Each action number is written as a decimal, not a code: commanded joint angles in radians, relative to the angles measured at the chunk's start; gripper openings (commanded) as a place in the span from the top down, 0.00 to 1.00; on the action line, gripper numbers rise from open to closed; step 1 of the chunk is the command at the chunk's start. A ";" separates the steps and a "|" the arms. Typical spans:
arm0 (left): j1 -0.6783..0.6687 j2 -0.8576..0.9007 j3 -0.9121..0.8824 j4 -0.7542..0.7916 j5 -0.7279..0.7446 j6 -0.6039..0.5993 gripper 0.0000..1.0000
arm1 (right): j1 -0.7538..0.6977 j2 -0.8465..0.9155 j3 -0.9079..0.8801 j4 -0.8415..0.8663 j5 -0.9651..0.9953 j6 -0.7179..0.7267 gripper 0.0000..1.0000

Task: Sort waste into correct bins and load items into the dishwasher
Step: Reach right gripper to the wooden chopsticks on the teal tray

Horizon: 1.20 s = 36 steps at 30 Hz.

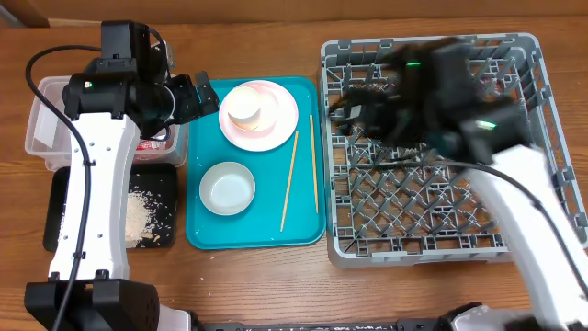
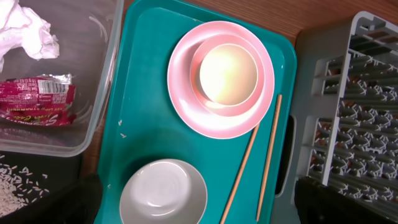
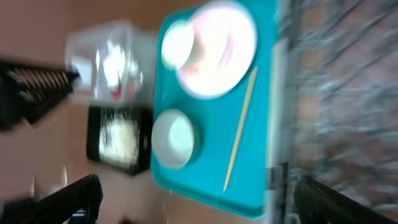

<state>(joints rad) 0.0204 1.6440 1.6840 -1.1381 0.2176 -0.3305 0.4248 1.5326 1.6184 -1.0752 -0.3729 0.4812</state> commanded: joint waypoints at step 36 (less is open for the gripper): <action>0.000 0.006 0.013 -0.003 0.011 0.013 0.00 | 0.378 0.541 -0.055 0.240 0.625 0.283 0.70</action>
<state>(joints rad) 0.0204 1.6440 1.6840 -1.1381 0.2176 -0.3302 0.8047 2.0430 1.5703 -0.8474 0.2115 0.7544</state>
